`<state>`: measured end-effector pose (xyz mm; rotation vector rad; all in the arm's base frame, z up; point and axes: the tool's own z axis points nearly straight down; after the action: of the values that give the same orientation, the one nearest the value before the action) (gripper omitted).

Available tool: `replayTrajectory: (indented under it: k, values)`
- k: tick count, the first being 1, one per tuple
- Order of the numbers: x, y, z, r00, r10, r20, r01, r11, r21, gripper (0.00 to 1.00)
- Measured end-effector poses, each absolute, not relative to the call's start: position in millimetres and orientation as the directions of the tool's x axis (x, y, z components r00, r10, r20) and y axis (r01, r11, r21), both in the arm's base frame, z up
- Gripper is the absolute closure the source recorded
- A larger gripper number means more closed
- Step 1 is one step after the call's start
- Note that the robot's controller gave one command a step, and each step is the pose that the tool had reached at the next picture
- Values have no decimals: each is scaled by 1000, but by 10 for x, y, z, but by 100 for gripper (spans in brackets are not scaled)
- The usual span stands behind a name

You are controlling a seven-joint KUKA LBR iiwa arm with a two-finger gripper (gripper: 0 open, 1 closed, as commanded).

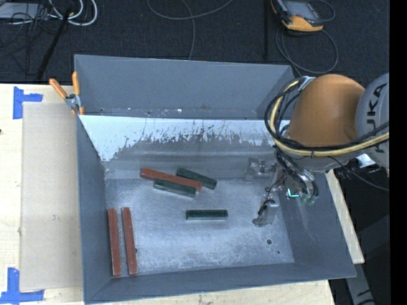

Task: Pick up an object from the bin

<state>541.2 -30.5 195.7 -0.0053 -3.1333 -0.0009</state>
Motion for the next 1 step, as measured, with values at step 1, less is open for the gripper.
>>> replayTrajectory:
  k: [1]
  values:
    - [5510,-221,761,-987,160,8,160,987,0,0]
